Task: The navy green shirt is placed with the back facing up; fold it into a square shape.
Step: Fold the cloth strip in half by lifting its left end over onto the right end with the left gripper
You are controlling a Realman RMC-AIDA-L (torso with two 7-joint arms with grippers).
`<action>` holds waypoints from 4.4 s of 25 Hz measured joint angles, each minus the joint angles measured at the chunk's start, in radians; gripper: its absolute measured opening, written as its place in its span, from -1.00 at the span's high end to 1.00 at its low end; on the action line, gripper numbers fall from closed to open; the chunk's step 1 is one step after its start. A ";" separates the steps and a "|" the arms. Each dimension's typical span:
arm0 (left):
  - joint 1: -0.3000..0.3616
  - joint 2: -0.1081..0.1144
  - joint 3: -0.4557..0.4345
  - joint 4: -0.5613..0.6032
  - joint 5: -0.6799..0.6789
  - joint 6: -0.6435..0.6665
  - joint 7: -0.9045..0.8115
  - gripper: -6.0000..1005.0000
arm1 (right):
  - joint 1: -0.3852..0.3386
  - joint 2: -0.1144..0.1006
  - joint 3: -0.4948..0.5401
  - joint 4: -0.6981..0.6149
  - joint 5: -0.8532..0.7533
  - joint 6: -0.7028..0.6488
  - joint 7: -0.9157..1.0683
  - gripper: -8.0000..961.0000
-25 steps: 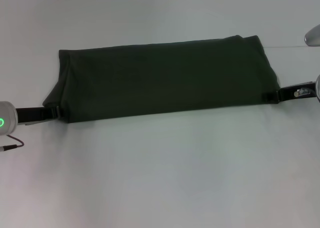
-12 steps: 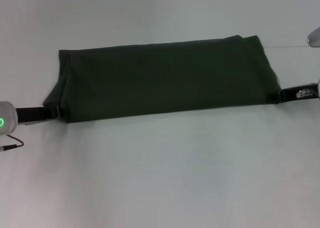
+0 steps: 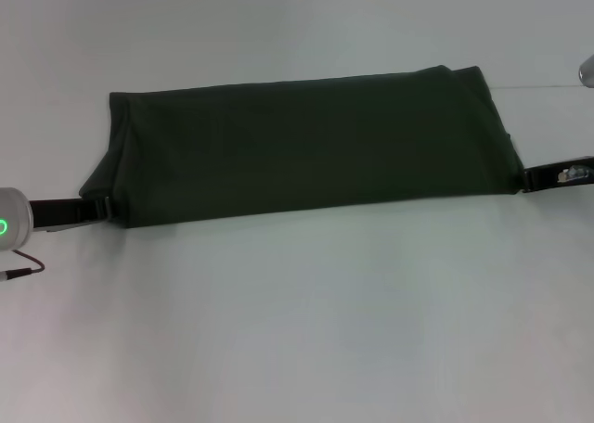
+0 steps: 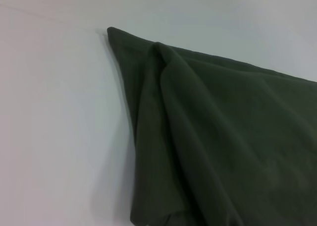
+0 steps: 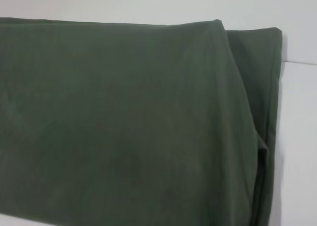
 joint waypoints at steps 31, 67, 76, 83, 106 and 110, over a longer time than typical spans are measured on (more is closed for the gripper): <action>0.021 0.030 -0.043 0.098 0.000 0.253 -0.007 0.82 | -0.076 -0.038 0.101 -0.175 0.013 -0.339 -0.001 0.98; 0.007 0.088 -0.149 0.203 0.203 0.713 -0.065 0.71 | -0.321 -0.030 0.288 -0.342 0.143 -0.775 -0.052 0.95; -0.007 0.097 -0.184 0.204 0.196 0.735 -0.067 0.58 | -0.276 -0.065 0.312 -0.300 0.146 -0.786 -0.043 0.64; -0.050 0.130 -0.244 0.213 0.159 0.736 -0.078 0.30 | -0.223 -0.089 0.348 -0.304 0.214 -0.743 -0.050 0.04; -0.074 0.132 -0.160 0.216 0.252 0.636 -0.357 -0.87 | -0.222 -0.046 0.350 -0.170 0.533 -0.586 -0.668 -0.87; -0.066 0.132 -0.170 0.237 0.271 0.678 -0.420 -0.87 | -0.224 -0.061 0.349 -0.183 0.534 -0.621 -0.721 -0.87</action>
